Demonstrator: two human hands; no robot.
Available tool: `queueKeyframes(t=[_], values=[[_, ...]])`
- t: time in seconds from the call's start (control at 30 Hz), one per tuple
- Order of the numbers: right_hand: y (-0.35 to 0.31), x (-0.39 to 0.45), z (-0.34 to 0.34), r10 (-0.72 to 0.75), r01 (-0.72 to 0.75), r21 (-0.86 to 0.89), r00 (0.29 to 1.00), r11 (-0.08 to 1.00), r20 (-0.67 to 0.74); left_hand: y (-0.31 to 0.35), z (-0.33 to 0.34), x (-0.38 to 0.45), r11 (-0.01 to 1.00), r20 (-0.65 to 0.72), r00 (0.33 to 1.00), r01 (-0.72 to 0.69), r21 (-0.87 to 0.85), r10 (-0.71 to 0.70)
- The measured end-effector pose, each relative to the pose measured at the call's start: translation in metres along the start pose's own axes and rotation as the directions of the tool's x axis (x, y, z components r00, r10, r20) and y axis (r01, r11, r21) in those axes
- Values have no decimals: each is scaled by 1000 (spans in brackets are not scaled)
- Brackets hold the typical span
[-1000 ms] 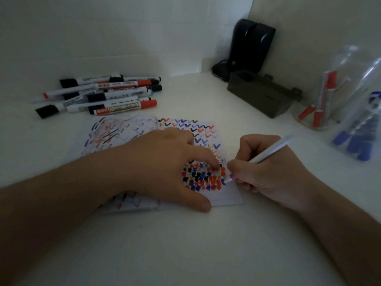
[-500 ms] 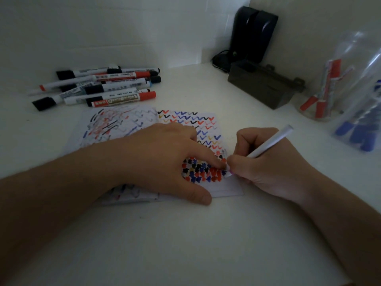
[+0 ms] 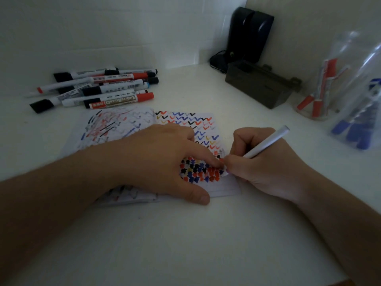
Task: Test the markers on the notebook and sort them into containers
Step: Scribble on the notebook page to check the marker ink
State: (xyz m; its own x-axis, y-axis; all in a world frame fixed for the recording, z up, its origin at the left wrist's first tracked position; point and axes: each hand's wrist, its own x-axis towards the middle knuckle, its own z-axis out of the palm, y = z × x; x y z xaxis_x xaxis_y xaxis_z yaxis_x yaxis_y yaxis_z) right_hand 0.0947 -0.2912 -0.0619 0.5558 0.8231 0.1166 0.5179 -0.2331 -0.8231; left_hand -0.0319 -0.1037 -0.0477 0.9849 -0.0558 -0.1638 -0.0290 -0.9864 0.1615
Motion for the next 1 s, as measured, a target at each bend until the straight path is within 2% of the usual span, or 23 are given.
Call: queueKeyframes(t=[0.3,0.37,0.43,0.47,0.53,0.6,0.8,1.0], values=[[2,-1,0,-29,29,-46,1000,999,-4,-1,3,-1,1000,-32,999,-3,9,3],[2,-2,-1,-32,33,-9,999,999,26,-2,4,-1,1000,-54,998,9,-24,-10],[0,-1,-2,-36,32,106,999,994,36,-7,5,-1,987,-111,993,8,-159,-26],[-1,0,-2,-46,41,222,999,974,17,-10,6,-1,972,-143,989,6,-236,-40],[-2,2,-4,-71,67,509,997,858,-13,-17,6,-1,944,-205,975,11,-330,-83],[-2,4,-4,-100,64,648,995,759,18,-21,4,-3,913,-241,963,12,-409,-120],[4,11,-7,-31,-121,766,983,632,181,-18,0,-5,792,-264,937,20,-610,-227],[5,12,-5,31,-151,747,984,648,173,-13,-4,-6,792,-270,920,67,-607,-285]])
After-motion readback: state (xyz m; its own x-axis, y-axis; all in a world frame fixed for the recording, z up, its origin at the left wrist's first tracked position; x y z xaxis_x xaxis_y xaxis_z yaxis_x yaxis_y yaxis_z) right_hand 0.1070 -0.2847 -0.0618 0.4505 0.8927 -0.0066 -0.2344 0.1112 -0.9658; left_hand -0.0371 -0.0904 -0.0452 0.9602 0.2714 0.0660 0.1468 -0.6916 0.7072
